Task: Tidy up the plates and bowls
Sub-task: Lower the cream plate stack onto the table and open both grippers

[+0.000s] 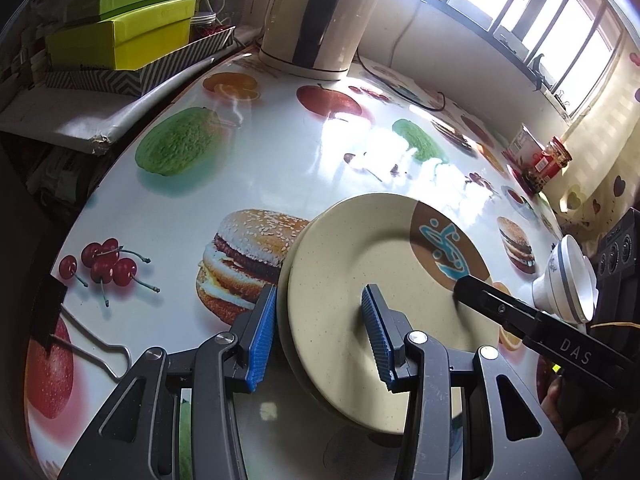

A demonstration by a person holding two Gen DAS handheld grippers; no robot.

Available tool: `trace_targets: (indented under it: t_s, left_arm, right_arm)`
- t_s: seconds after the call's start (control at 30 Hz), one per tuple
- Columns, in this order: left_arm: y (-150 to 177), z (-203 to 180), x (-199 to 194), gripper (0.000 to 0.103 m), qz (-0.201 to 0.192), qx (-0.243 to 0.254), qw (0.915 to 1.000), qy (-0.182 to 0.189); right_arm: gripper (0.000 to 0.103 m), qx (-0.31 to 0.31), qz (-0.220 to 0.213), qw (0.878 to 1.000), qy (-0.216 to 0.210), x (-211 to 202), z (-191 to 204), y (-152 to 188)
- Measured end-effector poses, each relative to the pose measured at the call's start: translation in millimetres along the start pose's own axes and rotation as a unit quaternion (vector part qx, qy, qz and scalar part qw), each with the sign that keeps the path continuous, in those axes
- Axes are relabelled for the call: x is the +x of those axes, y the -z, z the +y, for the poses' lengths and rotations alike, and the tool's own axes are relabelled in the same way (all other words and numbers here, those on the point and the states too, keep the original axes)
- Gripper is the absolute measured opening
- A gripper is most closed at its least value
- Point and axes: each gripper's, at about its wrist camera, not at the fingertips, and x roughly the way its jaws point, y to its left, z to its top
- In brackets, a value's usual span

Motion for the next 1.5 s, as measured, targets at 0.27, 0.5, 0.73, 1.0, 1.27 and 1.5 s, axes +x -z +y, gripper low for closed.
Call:
trace_targets:
  t_s: [0.27, 0.5, 0.73, 1.0, 1.27, 1.5]
  left_arm:
    - [-4.5, -4.8, 4.7, 0.044, 0.002, 0.006, 1.0, 0.001]
    - [-2.5, -5.8, 0.3, 0.044, -0.002, 0.011, 0.9999, 0.001]
    - [-1.5, -5.5, -1.4, 0.044, -0.003, 0.019, 0.9997, -0.013]
    - [0.2, -8.4, -20.1, 0.053, -0.026, 0.036, 0.9981, -0.043]
    - [3.6, -25.5, -43.7, 0.053, -0.045, 0.052, 0.9967, -0.044]
    - [7.8, -52.4, -57.0, 0.053, -0.06, 0.074, 0.9946, -0.04]
  right_arm:
    - [0.032, 0.008, -0.005, 1.0, 0.007, -0.2, -4.9, -6.6]
    - [0.033, 0.005, -0.011, 1.0, 0.014, -2.8, -2.5, -5.6]
    - [0.043, 0.011, -0.01, 1.0, 0.016, -3.4, -4.2, -4.6]
    - [0.053, -0.002, -0.021, 0.999, 0.039, -11.8, 0.3, -1.0]
    - [0.056, -0.007, -0.048, 0.998, 0.051, -43.7, 3.9, 3.7]
    - [0.058, -0.01, -0.072, 0.994, 0.076, -76.5, 0.6, 10.6]
